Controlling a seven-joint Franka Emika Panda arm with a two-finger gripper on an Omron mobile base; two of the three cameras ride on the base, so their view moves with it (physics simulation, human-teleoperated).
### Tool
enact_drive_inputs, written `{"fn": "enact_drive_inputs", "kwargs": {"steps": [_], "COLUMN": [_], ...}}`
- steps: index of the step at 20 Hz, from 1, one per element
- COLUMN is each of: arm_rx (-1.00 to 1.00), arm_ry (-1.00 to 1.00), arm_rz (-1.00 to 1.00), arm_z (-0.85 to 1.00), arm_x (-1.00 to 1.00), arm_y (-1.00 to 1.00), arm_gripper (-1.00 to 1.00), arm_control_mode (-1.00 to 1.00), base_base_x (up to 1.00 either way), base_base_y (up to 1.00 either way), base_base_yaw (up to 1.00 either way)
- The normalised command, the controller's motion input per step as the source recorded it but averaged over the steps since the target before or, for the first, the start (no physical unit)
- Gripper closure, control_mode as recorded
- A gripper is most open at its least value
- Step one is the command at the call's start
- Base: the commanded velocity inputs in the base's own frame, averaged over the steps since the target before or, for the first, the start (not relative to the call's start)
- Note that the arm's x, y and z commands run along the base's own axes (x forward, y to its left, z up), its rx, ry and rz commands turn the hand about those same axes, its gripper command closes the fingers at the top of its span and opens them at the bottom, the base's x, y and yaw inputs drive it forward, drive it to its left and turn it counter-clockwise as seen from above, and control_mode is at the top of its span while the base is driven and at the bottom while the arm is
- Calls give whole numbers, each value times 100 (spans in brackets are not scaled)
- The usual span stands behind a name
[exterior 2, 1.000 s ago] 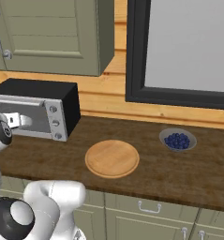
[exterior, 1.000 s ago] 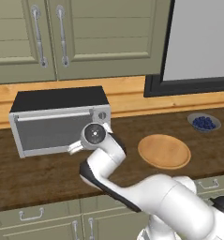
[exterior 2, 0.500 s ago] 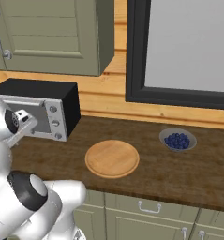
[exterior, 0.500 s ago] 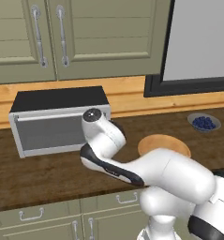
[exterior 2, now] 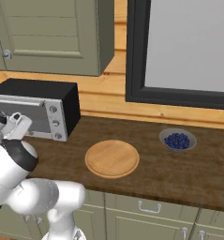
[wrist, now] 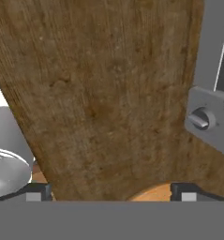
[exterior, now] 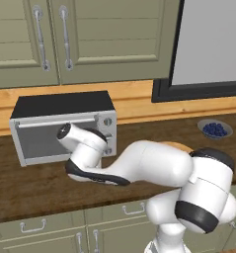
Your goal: Pick up the kebab skewer and baguette bread, and place them inside the toaster oven. Close the toaster oven door and start by setting the timer.
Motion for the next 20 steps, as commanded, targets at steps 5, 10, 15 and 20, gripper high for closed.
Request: {"fn": "enact_drive_inputs", "kwargs": {"steps": [5, 10, 15, 20], "arm_rx": [-35, -23, -26, -18], "arm_ry": [0, -1, 0, 0], "arm_rz": [34, 42, 23, 16], "arm_z": [0, -1, -20, -21], "arm_x": [2, -4, 3, 36], "arm_y": [-41, -88, -42, 3], "arm_gripper": [-100, -100, -100, -100], "arm_control_mode": [-100, -100, -100, -100], "base_base_x": [0, 0, 0, 0], "base_base_y": [0, 0, 0, 0], "base_base_yaw": [0, 0, 0, 0]}}
